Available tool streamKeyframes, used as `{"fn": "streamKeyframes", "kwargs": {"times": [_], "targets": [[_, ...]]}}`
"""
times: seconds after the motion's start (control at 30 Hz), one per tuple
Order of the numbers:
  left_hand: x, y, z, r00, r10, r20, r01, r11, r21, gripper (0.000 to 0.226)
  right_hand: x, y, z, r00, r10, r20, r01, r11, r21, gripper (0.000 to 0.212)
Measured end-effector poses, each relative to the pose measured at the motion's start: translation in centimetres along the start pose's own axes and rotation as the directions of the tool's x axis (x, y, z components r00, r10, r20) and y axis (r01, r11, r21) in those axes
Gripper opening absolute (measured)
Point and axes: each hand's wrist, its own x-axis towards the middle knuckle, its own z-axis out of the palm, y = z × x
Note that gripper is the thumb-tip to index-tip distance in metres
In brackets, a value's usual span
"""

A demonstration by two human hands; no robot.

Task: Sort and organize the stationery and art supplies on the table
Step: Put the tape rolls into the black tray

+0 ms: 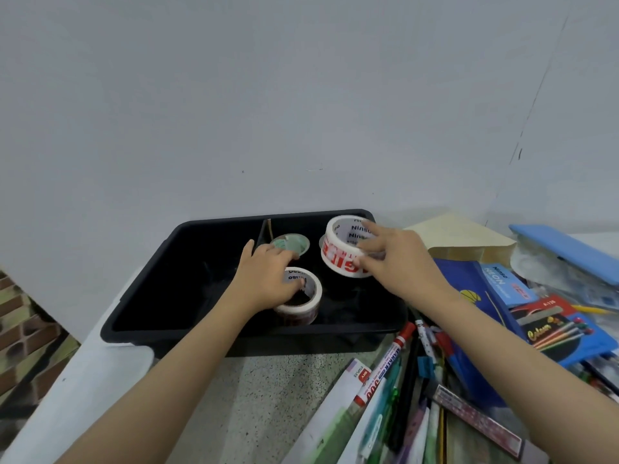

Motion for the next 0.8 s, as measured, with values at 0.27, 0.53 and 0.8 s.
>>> {"fn": "streamKeyframes", "kwargs": {"times": [0.27,0.53,0.8], "targets": [[5.8,1.8,0.9,0.991,0.124,-0.052,-0.131,0.98,-0.149,0.044,1.4,1.6,-2.1,0.978,0.119,-0.174,-0.116,0.993,0.029,0.02],[8.6,4.4,2.3,0.987,0.141,0.078,-0.138,0.989,-0.046,0.024,1.3,3.5,-2.2,0.974,0.156,-0.166,-0.156,0.988,0.011,0.02],[4.8,4.9,0.7,0.953,0.268,0.144,-0.254,0.961,-0.107,0.024,1.5,4.6,-2.5,0.973,0.158,-0.169,-0.156,0.987,0.026,0.028]]}}
